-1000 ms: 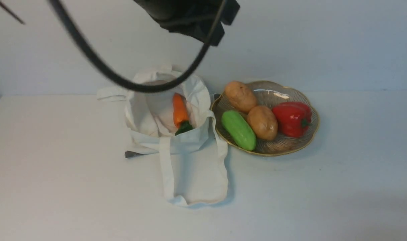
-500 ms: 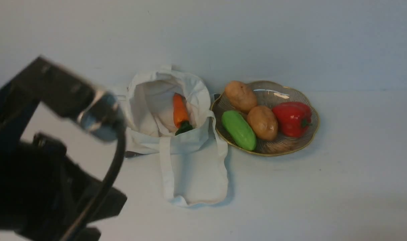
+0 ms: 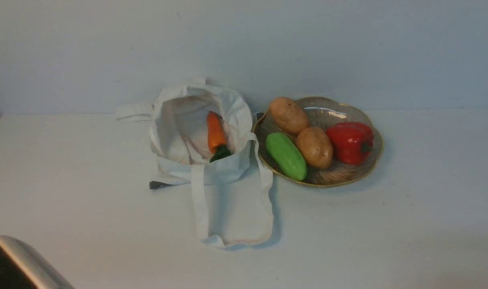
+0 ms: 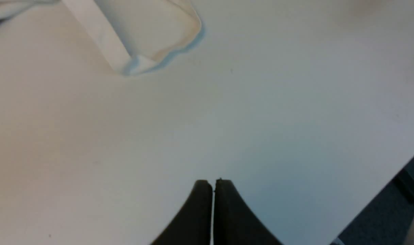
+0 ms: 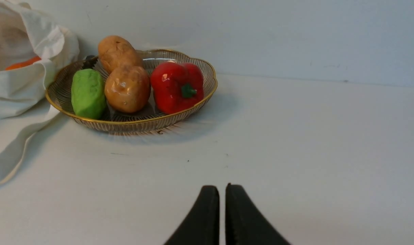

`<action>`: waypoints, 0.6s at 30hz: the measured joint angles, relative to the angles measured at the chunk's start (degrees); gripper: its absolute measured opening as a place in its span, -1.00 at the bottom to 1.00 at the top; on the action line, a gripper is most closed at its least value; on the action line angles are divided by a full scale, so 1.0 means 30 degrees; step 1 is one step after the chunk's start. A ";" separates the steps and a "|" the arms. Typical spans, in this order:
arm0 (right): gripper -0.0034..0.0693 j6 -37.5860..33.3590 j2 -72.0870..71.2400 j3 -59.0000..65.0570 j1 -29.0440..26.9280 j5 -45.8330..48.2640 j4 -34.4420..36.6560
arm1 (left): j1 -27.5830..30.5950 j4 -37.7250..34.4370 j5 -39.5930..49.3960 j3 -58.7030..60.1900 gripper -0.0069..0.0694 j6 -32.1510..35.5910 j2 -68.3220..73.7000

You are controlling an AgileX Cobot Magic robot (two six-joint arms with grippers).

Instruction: Take vegetables from cloth bag on white table place on plate.

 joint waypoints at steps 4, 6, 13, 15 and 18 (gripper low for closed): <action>-0.85 0.0000 0.0000 0.0000 0.0000 0.0000 0.0000 | 0.0000 0.0109 -0.1863 0.0421 -0.83 0.0000 -0.0470; -0.85 0.0000 0.0000 0.0000 0.0000 0.0000 0.0000 | 0.0000 0.0243 -0.2879 0.0979 -0.83 0.0000 -0.1245; -0.85 0.0000 0.0000 0.0000 0.0000 0.0000 0.0000 | 0.3491 0.2634 -0.4992 0.5021 -0.83 -0.0079 -0.6604; -0.85 0.0000 0.0000 0.0000 0.0000 0.0000 0.0000 | 0.5089 0.3109 -0.5187 0.5883 -0.83 -0.0079 -0.7902; -0.85 0.0000 0.0000 0.0000 0.0000 0.0000 0.0000 | 0.6876 0.3344 -0.5223 0.6903 -0.83 -0.0222 -0.9586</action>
